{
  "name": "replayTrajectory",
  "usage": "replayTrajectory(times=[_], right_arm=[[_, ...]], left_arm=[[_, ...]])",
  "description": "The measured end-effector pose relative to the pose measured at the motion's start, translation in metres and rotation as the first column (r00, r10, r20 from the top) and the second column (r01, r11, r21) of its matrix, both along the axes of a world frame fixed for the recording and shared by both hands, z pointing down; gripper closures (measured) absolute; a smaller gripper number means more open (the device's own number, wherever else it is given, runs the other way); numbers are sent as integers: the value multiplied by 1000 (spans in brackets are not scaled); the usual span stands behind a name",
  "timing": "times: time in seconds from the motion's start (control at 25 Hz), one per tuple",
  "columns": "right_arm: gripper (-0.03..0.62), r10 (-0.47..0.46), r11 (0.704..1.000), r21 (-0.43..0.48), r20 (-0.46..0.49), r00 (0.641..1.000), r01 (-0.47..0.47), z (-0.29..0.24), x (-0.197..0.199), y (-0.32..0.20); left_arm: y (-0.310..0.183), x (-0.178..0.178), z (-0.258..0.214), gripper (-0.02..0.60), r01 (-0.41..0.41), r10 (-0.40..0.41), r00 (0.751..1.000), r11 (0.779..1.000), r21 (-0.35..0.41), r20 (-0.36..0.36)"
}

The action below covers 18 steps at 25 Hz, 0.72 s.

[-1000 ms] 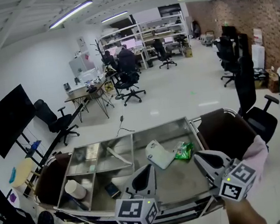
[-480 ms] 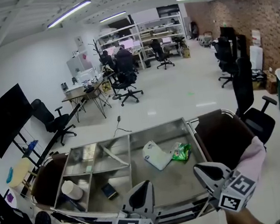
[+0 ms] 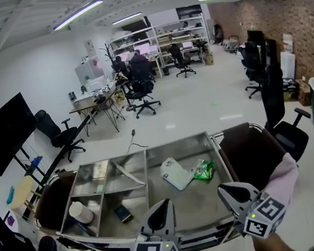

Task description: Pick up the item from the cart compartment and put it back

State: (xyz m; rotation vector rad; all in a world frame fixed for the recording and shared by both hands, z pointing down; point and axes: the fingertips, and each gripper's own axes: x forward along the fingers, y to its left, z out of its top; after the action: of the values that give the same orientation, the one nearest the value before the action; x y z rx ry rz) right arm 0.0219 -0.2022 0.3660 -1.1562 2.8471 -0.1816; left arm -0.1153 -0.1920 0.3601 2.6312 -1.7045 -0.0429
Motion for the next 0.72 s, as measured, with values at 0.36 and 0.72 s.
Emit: replayTrajectory(times=[0.36,0.72], right_arm=[[582,-7,1000,-12,-8,1000,7,2,-1,-4],[582,-9,1000,-15,-14,1000,8,2,-1,-4]], left_arm=[[-4,8,-1,581,-19,19,1000,1000,2,15],[-4,9,-2,581,-20,20,1000,1000,2,25]])
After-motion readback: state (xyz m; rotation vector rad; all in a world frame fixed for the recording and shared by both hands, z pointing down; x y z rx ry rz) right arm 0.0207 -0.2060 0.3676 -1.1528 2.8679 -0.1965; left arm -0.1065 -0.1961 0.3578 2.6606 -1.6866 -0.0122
